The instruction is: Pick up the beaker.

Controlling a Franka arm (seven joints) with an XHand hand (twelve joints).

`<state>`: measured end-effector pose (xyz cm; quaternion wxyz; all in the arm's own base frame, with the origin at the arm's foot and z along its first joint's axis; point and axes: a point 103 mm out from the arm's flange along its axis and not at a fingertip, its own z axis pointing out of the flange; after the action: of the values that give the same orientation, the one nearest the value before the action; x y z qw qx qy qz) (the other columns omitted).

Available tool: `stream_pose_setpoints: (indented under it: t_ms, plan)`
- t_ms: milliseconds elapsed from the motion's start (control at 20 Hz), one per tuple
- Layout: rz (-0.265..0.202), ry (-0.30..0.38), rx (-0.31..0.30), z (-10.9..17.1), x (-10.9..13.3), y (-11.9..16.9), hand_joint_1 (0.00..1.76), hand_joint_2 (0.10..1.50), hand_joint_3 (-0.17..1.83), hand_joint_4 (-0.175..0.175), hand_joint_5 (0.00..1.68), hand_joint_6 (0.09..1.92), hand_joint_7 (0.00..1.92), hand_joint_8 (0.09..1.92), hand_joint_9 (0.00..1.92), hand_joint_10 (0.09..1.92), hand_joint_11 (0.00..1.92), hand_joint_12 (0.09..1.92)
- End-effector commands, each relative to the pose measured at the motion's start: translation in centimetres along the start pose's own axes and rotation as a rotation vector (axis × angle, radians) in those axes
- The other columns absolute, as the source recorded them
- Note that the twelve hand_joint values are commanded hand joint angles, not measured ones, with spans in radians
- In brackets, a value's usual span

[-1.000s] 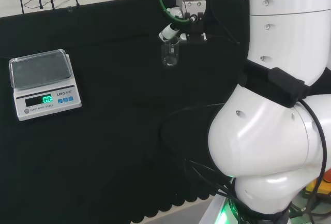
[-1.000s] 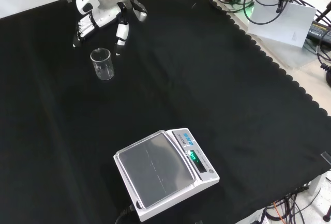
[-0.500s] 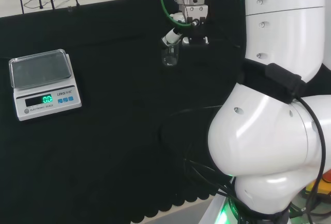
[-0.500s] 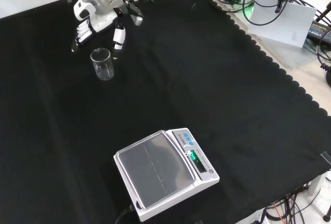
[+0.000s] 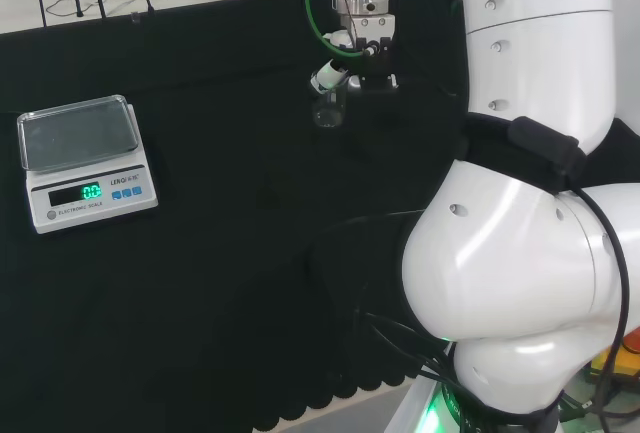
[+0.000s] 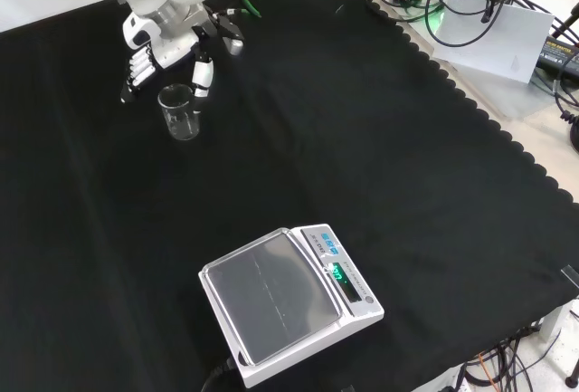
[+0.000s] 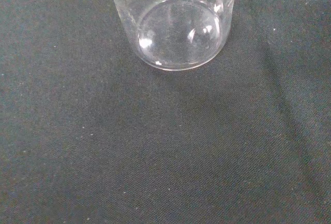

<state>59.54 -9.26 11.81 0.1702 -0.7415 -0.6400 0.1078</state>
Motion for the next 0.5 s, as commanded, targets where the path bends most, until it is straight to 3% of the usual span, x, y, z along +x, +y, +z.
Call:
stream_pose_setpoints:
  t_ms: [50, 500]
  plan:
    - [0.006, -0.015, 0.020, 0.6, -0.1, 0.5, 0.66, 0.87, -0.07, 0.077, 0.00, 0.09, 0.00, 0.40, 0.03, 0.88, 0.00, 1.21]
    - [0.008, -0.035, 0.042, 1.7, 0.2, 1.1, 0.67, 0.87, -0.07, 0.077, 0.00, 0.09, 0.00, 0.39, 0.02, 0.88, 0.00, 1.21]
